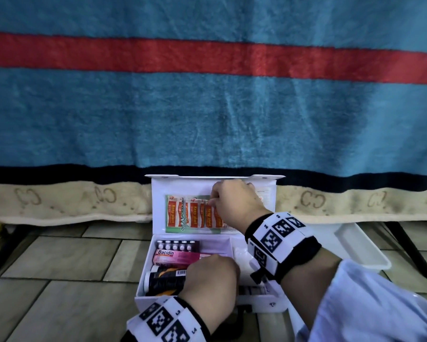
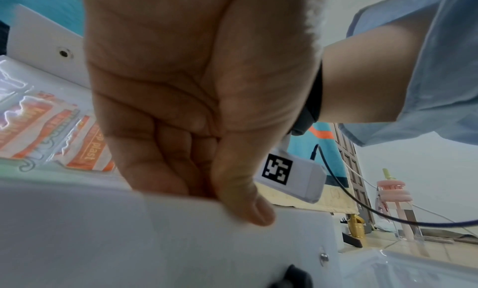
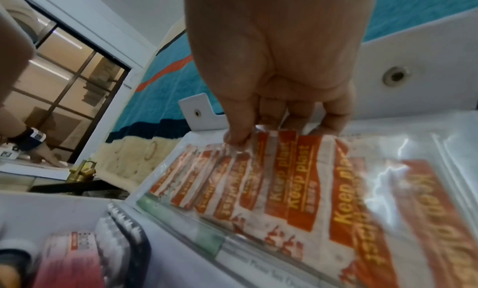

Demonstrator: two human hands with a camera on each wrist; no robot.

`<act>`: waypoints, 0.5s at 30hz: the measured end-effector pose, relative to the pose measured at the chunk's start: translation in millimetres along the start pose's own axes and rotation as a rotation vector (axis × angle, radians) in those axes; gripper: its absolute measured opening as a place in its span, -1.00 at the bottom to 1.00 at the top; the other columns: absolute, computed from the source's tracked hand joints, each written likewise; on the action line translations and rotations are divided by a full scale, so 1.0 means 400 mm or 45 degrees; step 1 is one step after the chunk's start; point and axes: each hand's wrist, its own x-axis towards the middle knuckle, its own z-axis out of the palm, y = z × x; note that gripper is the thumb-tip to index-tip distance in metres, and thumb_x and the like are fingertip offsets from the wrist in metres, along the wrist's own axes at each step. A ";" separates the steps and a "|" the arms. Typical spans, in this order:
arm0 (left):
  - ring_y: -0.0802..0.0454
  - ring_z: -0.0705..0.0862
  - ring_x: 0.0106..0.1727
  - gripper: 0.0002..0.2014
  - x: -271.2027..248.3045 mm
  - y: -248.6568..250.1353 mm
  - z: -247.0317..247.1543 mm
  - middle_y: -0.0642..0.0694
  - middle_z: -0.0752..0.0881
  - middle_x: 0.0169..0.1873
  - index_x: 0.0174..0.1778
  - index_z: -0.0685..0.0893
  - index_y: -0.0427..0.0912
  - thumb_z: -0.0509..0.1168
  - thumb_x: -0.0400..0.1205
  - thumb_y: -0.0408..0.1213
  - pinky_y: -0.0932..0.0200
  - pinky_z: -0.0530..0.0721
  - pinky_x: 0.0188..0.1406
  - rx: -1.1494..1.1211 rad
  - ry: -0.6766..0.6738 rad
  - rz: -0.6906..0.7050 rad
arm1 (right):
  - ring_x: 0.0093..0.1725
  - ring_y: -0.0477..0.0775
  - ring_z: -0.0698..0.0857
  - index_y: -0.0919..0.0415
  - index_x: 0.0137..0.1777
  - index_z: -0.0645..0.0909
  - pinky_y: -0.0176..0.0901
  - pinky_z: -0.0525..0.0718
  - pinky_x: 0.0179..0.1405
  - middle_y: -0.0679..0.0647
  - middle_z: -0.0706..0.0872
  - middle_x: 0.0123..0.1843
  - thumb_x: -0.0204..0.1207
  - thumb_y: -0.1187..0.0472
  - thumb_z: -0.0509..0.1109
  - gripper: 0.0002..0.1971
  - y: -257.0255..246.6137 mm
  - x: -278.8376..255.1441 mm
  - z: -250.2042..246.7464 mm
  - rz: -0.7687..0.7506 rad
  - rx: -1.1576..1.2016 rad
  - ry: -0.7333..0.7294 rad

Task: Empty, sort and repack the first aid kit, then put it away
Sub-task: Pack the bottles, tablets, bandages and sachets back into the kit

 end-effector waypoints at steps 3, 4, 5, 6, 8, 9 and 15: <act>-0.13 0.69 0.16 -0.78 -0.003 -0.002 0.003 -0.10 0.74 0.09 -0.12 0.69 0.02 0.27 0.55 -0.43 0.03 0.66 0.11 -0.043 0.007 0.003 | 0.18 0.15 0.56 0.07 0.02 0.73 0.06 0.42 0.17 0.09 0.71 0.06 0.61 0.11 0.31 -0.83 -0.006 0.000 0.003 0.011 -0.028 -0.003; -0.12 0.70 0.15 -0.77 -0.003 -0.003 0.003 -0.09 0.75 0.07 -0.12 0.69 0.01 0.26 0.55 -0.45 0.03 0.67 0.12 -0.059 0.007 0.006 | 0.17 0.15 0.58 0.07 0.01 0.73 0.07 0.42 0.18 0.09 0.73 0.05 0.61 0.13 0.31 -0.84 -0.008 0.000 0.001 0.018 -0.019 -0.010; -0.12 0.70 0.15 -0.76 -0.002 -0.003 0.004 -0.09 0.75 0.07 -0.09 0.72 -0.04 0.25 0.54 -0.46 0.01 0.68 0.14 -0.069 0.009 0.007 | 0.16 0.16 0.61 0.07 0.02 0.74 0.07 0.42 0.19 0.09 0.75 0.03 0.60 0.16 0.31 -0.84 -0.009 0.000 -0.002 0.024 -0.016 -0.015; -0.11 0.70 0.15 -0.76 -0.002 -0.002 0.003 -0.09 0.76 0.07 -0.04 0.73 -0.08 0.25 0.54 -0.46 -0.01 0.68 0.14 -0.072 0.009 0.003 | 0.15 0.17 0.63 0.07 0.03 0.73 0.06 0.42 0.22 0.08 0.76 0.02 0.59 0.20 0.31 -0.84 -0.010 -0.002 -0.007 0.027 -0.014 -0.020; -0.12 0.70 0.16 -0.74 -0.002 -0.002 0.000 -0.10 0.76 0.08 0.04 0.73 -0.11 0.27 0.53 -0.46 -0.03 0.68 0.15 -0.060 0.002 -0.018 | 0.17 0.16 0.65 0.05 0.09 0.71 0.05 0.42 0.29 0.07 0.77 0.07 0.57 0.27 0.30 -0.79 -0.007 -0.007 -0.024 0.036 -0.002 -0.005; -0.12 0.70 0.16 -0.74 -0.003 -0.001 -0.003 -0.10 0.76 0.09 0.06 0.73 -0.12 0.27 0.53 -0.45 -0.04 0.68 0.16 -0.054 -0.002 -0.026 | 0.20 0.15 0.65 0.04 0.11 0.69 0.04 0.43 0.32 0.07 0.76 0.11 0.56 0.28 0.30 -0.78 -0.004 -0.012 -0.034 0.041 0.005 0.012; -0.10 0.70 0.12 -0.85 -0.006 -0.002 -0.011 -0.06 0.76 0.04 -0.04 0.73 -0.12 0.33 0.53 -0.35 0.01 0.67 0.14 -0.061 0.029 -0.049 | 0.04 0.03 0.72 0.06 0.09 0.72 -0.24 0.62 0.05 0.03 0.77 0.07 0.47 0.21 0.43 -0.80 0.061 -0.088 -0.115 0.037 0.264 0.071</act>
